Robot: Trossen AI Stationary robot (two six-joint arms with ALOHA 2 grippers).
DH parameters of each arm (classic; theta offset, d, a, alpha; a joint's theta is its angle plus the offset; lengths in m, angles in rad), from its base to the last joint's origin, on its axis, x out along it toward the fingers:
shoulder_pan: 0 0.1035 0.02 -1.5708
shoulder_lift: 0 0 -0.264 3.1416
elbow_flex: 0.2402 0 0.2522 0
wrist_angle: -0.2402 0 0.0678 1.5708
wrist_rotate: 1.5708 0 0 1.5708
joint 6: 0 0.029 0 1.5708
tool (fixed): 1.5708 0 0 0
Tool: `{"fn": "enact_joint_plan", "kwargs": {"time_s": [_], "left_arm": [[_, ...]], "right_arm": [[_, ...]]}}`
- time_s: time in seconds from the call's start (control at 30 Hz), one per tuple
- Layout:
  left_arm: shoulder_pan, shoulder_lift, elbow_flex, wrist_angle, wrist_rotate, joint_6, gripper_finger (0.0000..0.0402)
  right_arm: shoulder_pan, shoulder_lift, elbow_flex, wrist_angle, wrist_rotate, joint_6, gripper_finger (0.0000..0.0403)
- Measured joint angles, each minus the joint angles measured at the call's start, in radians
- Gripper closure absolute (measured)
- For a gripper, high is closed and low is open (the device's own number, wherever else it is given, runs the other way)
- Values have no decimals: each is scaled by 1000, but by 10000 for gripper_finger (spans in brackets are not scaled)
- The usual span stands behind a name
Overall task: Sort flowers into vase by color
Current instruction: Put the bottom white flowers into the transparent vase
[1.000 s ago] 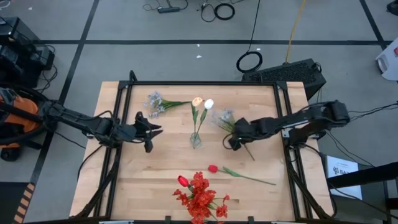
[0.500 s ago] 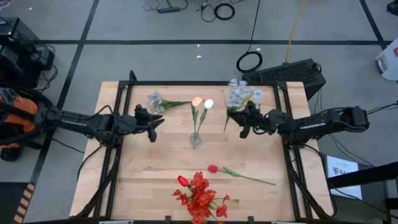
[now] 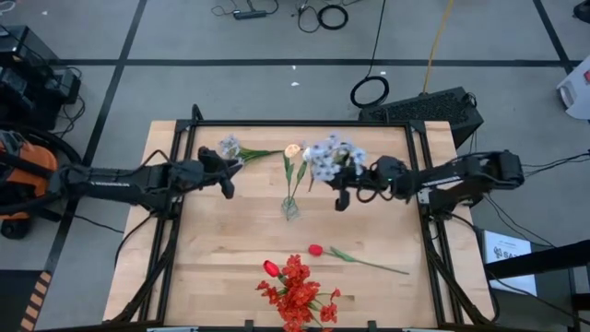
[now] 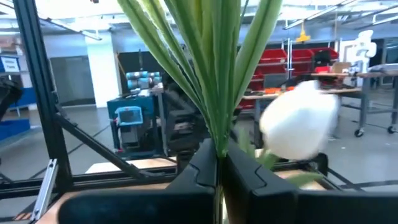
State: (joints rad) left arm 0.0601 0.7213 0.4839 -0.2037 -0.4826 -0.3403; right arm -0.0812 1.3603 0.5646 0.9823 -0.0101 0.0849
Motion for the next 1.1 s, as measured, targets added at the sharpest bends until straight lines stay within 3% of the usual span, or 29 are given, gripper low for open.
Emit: {"fn": "enact_joint_plan", "kwargs": {"time_s": [0.3, 0.43, 0.67, 0.87, 1.1], "left_arm": [[154, 0, 0, -13, 234, 75, 305], [203, 0, 0, -59, 250, 127, 305], [296, 0, 0, -98, 340, 198, 305], [344, 0, 0, -98, 411, 226, 305], [356, 0, 0, -98, 433, 244, 305]], "right_arm": [[43, 185, 185, 1, 5, -6, 402], [55, 253, 235, 0, 17, -18, 402], [78, 346, 263, -19, 125, 7, 402], [94, 351, 263, -23, 214, 8, 402], [97, 350, 264, -182, 216, 82, 403]]}}
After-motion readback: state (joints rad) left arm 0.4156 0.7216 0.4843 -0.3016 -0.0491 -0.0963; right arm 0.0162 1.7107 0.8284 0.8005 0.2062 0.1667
